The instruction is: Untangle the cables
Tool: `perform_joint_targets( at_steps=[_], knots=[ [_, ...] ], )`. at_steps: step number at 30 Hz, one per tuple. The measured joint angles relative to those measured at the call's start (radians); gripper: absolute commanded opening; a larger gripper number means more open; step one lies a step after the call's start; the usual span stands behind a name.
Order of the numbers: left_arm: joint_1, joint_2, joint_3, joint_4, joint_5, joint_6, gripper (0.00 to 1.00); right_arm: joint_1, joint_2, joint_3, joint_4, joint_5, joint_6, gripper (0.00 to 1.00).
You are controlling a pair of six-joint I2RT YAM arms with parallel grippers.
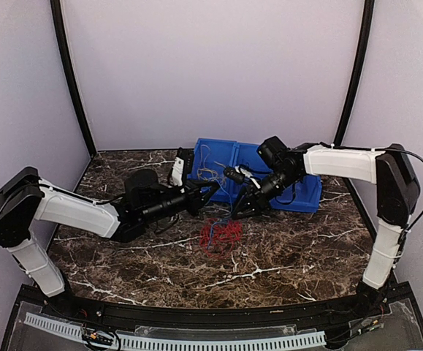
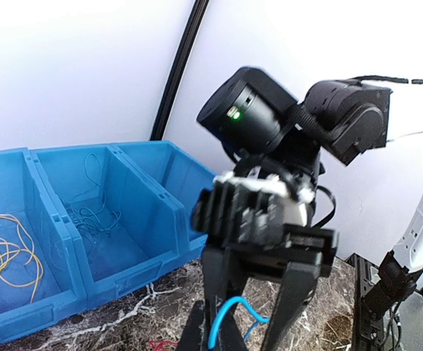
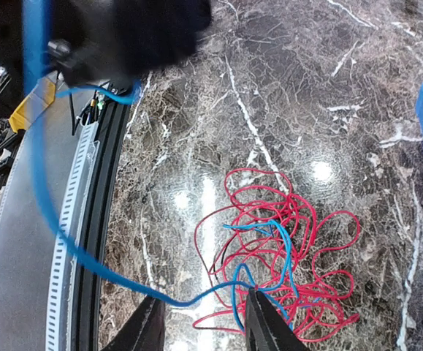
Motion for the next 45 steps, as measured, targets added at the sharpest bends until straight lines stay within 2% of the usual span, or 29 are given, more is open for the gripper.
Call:
perform_joint_targets(
  at_steps=[3, 7, 15, 18, 27, 35, 38, 42, 45],
  knots=[
    [0.0, -0.034, -0.019, -0.005, -0.027, -0.009, 0.0, 0.004, 0.071, -0.002, 0.044, -0.015, 0.017, 0.37],
    [0.0, -0.063, -0.036, -0.015, -0.05, -0.016, 0.0, 0.017, 0.157, -0.003, 0.093, -0.034, 0.047, 0.2],
    [0.0, -0.178, -0.034, -0.083, -0.082, -0.011, 0.0, 0.022, 0.206, -0.048, 0.164, -0.074, 0.08, 0.07],
    [0.0, -0.26, 0.011, -0.122, -0.096, 0.019, 0.0, 0.022, 0.206, -0.092, 0.175, -0.081, 0.091, 0.04],
    [0.0, -0.416, 0.288, -0.246, -0.134, 0.151, 0.0, 0.022, 0.206, -0.12, 0.198, -0.084, 0.104, 0.0],
    [0.0, -0.47, 0.314, -0.303, -0.161, 0.191, 0.0, 0.022, 0.203, -0.126, 0.201, -0.074, 0.106, 0.0],
    [0.0, -0.488, 0.314, -0.334, -0.175, 0.201, 0.0, 0.022, 0.189, -0.133, 0.198, -0.06, 0.104, 0.07],
    [0.0, -0.518, 0.316, -0.365, -0.201, 0.219, 0.0, 0.022, 0.139, -0.132, 0.192, -0.037, 0.09, 0.32],
    [0.0, -0.525, 0.317, -0.38, -0.222, 0.229, 0.0, 0.023, 0.065, -0.125, 0.193, 0.015, 0.088, 0.44]
  ],
)
